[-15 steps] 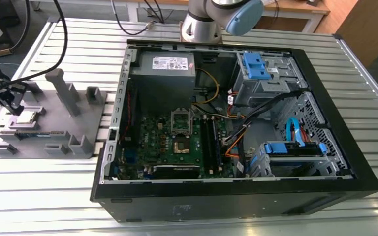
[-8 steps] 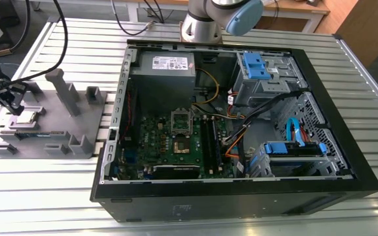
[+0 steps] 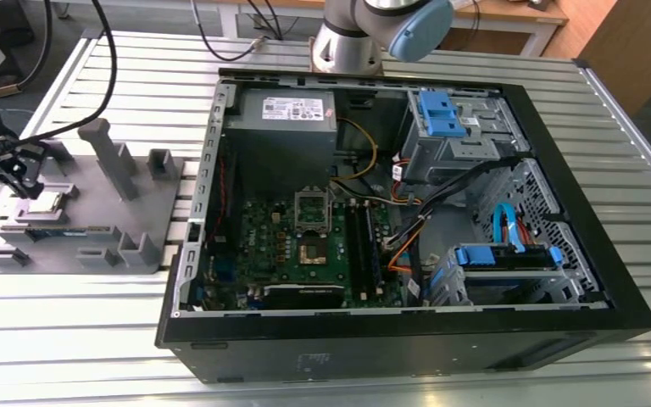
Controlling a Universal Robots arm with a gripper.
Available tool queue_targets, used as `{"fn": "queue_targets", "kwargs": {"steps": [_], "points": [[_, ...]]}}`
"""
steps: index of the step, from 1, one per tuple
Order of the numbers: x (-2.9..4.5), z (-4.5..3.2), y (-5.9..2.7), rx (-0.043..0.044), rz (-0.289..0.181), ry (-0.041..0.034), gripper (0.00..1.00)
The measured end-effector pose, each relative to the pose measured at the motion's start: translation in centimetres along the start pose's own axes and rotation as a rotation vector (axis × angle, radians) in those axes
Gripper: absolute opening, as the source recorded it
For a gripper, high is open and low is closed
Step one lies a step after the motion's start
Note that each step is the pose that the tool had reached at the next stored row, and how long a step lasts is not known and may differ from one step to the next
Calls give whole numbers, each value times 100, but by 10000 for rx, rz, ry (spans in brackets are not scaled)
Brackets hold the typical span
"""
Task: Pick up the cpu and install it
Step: 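Pick up the cpu and move it towards the insertion slot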
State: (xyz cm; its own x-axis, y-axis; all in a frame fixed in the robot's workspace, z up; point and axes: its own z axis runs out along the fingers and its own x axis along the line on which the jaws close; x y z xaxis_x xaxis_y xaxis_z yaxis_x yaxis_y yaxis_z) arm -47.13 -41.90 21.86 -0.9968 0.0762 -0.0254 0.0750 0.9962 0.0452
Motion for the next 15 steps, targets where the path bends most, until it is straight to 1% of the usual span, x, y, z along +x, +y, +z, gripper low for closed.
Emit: {"fn": "queue_targets", "kwargs": {"steps": [1,3,4,6,7,8,9,10,15], "points": [[0,0,0,0,0,0,16],[0,0,0,0,0,0,29],[0,0,0,0,0,0,29],[0,0,0,1,0,0,41],[0,0,0,0,0,0,41],[0,0,0,0,0,0,47],[0,1,0,0,0,0,47],[0,1,0,0,0,0,53],[0,1,0,0,0,0,53]]}}
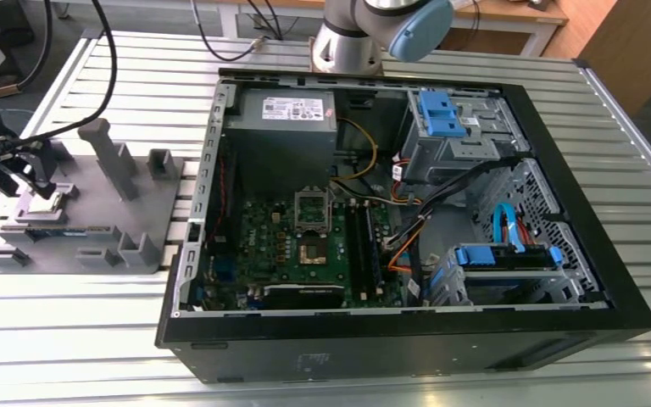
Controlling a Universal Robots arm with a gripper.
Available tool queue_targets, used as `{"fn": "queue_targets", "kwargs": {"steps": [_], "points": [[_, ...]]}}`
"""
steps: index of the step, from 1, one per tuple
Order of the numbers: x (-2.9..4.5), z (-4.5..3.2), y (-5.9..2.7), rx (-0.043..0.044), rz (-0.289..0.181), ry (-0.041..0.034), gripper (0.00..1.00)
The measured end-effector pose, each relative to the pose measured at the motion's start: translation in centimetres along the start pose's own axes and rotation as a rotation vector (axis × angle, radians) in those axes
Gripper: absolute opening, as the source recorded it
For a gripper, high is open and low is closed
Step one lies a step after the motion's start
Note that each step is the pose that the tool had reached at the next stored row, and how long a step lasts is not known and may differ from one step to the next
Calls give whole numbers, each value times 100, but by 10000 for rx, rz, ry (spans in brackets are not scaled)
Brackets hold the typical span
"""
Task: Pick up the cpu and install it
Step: 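Pick up the cpu and move it towards the insertion slot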
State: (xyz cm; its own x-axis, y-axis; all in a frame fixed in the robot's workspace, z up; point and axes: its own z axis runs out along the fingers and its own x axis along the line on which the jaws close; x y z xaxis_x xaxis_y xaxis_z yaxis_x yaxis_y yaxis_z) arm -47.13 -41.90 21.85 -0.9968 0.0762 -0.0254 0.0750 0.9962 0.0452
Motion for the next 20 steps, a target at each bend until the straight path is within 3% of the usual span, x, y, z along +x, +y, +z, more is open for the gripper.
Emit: {"fn": "queue_targets", "kwargs": {"steps": [10,20], "points": [[0,13,0,-2,0,-3,53],[-27,131,20,-1,-35,1,53]]}}
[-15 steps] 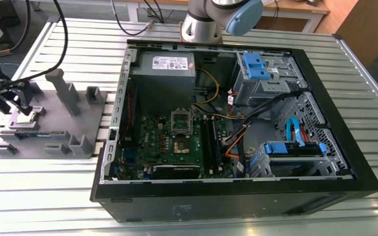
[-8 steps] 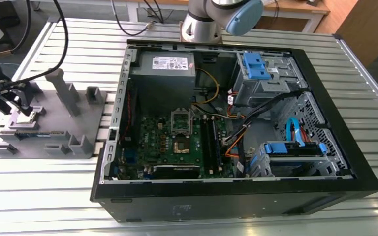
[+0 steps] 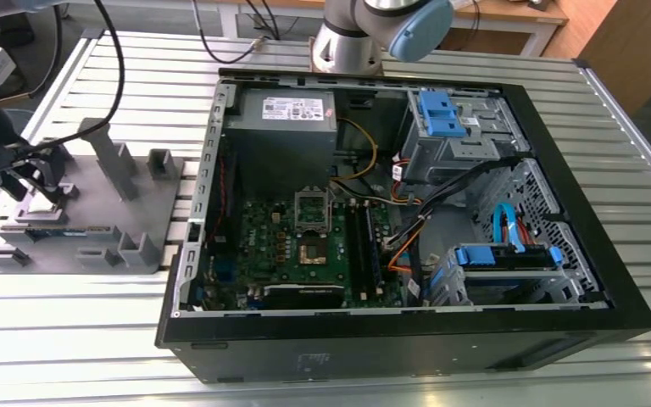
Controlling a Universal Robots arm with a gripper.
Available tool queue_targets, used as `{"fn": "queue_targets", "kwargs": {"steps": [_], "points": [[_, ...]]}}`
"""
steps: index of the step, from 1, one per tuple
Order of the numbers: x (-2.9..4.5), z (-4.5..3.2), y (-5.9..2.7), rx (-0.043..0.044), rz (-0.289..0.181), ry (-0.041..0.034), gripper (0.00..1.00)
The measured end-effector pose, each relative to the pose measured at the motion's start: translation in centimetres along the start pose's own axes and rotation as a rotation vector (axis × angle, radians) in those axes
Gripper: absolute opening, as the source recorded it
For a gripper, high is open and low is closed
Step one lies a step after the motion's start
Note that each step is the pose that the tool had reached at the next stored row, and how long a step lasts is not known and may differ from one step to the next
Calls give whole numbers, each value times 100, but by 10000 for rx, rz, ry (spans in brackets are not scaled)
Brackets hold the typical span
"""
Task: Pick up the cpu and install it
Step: 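Pick up the cpu and move it towards the insertion slot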
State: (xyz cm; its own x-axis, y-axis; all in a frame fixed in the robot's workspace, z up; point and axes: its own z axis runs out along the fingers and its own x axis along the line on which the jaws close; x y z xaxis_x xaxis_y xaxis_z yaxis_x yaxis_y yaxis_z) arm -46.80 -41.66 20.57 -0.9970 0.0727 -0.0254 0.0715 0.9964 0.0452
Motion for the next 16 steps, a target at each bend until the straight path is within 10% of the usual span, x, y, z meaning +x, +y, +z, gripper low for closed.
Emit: {"fn": "queue_targets", "kwargs": {"steps": [16], "points": [[21,103,35,-19,-753,35,53]]}}
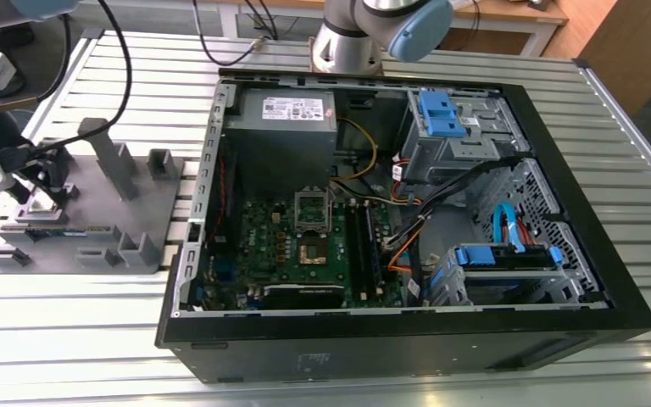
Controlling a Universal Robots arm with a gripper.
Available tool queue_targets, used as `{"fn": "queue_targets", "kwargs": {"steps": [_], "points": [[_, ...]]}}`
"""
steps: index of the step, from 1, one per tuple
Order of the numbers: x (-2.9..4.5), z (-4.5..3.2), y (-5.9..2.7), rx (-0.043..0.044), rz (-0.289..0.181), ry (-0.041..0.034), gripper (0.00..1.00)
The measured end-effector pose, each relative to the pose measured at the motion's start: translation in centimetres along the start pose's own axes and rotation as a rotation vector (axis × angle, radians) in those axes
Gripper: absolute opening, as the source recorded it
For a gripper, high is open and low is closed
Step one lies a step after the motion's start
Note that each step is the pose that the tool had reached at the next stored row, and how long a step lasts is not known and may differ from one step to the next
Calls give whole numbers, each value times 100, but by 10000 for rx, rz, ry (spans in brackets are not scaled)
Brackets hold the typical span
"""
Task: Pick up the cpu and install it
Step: 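Pick up the cpu and move it towards the insertion slot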
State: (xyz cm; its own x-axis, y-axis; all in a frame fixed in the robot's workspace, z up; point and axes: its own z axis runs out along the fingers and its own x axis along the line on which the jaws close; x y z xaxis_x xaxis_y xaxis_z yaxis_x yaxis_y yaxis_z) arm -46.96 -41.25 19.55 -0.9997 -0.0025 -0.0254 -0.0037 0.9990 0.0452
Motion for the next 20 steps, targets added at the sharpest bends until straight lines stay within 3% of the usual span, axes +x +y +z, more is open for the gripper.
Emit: {"fn": "queue_targets", "kwargs": {"steps": [20], "points": [[5,60,6,-1,1,-2,53]]}}
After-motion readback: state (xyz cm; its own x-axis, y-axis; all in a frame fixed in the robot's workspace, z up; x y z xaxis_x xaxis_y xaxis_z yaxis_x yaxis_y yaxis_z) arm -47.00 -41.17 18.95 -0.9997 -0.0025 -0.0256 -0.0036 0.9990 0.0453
